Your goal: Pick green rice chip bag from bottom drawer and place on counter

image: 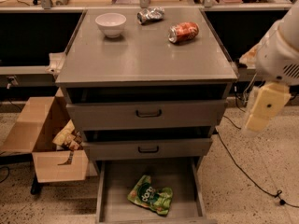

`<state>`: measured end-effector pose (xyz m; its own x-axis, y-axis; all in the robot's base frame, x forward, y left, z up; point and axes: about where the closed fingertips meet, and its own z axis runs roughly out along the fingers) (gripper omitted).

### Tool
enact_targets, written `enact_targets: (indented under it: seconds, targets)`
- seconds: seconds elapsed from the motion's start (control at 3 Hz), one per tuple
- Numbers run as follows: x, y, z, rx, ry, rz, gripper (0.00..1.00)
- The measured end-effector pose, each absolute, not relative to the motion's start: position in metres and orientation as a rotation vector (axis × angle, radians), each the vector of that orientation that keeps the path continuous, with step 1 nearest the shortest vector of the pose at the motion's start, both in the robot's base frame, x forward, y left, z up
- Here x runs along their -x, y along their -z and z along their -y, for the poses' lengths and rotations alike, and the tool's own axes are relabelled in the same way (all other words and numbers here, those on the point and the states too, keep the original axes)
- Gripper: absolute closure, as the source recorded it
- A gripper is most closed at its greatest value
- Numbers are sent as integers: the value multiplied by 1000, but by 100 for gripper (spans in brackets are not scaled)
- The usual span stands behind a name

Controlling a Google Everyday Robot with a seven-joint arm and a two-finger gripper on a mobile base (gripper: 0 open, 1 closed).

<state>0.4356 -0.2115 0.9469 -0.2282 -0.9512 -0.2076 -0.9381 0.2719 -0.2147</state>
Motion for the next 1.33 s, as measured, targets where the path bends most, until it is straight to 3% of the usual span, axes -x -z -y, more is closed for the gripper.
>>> enact_targets:
  seconds: [0.67, 1.0, 1.33]
  targets:
    - [-413, -814, 178, 1748, -119, -2241, 0]
    - [-383, -703, 162, 1688, -294, -2305, 0]
    - [-383, -703, 162, 1688, -294, -2305, 0]
